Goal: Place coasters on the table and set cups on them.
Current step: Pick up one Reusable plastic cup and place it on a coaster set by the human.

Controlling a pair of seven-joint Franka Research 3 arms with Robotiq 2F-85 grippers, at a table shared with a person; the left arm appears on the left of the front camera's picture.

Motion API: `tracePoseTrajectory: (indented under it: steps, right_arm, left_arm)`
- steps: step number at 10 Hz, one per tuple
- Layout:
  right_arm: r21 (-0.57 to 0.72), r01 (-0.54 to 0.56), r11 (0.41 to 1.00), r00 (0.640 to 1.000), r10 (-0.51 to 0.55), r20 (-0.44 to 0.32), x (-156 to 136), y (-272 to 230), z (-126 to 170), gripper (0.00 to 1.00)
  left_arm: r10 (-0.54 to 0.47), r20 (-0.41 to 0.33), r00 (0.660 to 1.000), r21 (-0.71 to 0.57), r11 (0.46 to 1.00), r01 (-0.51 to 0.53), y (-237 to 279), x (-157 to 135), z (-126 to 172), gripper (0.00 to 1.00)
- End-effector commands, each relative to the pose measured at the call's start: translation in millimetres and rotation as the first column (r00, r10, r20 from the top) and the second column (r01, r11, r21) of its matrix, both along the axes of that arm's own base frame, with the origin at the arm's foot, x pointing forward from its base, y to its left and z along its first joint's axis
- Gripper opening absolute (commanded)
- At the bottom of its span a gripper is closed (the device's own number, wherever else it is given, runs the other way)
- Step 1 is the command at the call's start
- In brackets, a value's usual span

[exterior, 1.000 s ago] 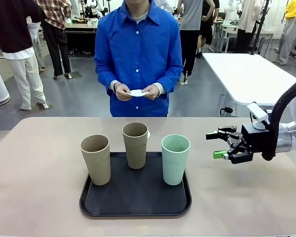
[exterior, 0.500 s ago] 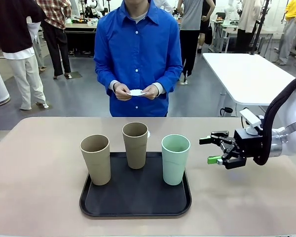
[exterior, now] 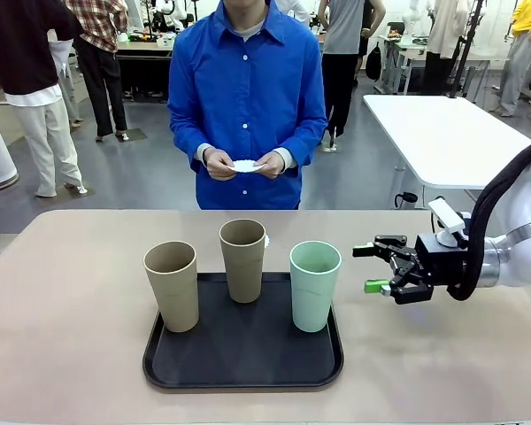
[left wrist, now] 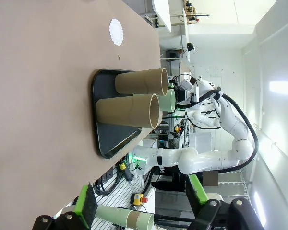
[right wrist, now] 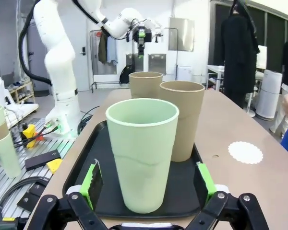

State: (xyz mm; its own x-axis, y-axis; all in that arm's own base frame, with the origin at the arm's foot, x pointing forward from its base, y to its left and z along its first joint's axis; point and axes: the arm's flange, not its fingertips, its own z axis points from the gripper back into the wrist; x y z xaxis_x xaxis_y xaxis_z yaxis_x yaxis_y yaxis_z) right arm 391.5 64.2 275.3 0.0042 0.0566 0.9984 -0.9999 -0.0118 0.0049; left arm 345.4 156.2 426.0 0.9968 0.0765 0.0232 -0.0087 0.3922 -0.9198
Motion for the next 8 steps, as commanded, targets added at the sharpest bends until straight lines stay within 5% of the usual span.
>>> tracePoseTrajectory:
  steps: [1, 8]
  right_arm:
    - [0.046, 0.041, 0.998, 0.999, -0.042, 0.024, 2.3, 17.5, -13.0, 1.0]
    - [-0.017, -0.018, 1.0, 0.999, 0.017, -0.036, 7.9, 37.6, -27.5, 1.0]
  left_arm:
    - [0.002, 0.005, 1.0, -0.003, 1.0, -0.002, 0.9, -0.3, 1.5, 1.0]
    - [0.002, 0.005, 1.0, -0.003, 1.0, -0.002, 0.9, -0.3, 1.5, 1.0]
